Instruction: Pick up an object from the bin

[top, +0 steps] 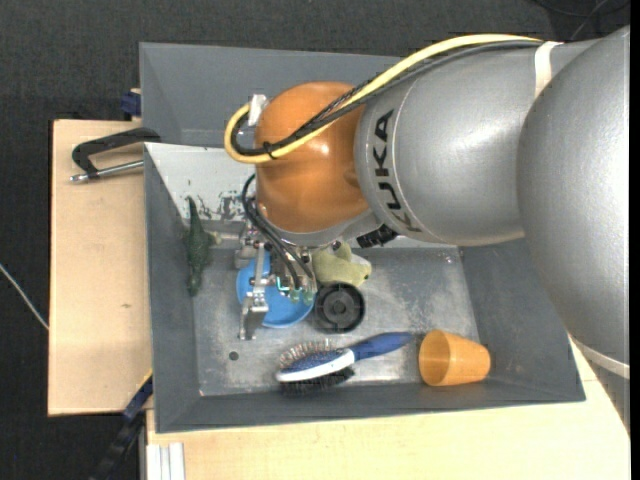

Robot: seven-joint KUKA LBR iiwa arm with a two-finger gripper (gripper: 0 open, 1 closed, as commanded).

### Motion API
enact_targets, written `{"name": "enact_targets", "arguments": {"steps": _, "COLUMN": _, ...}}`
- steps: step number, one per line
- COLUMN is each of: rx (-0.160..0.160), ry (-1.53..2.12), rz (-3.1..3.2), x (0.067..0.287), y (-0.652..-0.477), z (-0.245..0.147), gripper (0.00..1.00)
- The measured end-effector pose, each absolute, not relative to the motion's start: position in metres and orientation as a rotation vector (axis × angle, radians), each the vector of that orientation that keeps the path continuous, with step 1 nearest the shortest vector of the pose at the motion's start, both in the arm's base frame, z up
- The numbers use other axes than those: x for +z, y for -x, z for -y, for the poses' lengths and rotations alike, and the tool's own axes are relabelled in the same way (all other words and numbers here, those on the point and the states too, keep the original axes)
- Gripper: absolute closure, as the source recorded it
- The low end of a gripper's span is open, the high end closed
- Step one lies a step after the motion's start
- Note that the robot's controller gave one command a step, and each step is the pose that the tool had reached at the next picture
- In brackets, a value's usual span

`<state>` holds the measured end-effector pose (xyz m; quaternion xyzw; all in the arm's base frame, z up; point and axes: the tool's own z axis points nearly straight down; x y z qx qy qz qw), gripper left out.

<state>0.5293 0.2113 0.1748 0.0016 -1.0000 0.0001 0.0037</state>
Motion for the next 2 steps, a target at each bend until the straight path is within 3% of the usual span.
{"name": "enact_targets", "arguments": {"steps": 1, "rx": -0.008, "ry": -0.264, "rz": 3.141, "x": 0.0723, "y": -0.5413, "z": -0.1449, "gripper": 0.0}}
{"name": "enact_targets", "arguments": {"steps": 2, "rx": -0.005, "ry": -0.266, "rz": 3.134, "x": 0.0755, "y": -0.5406, "z": -0.1458, "gripper": 1.0}}
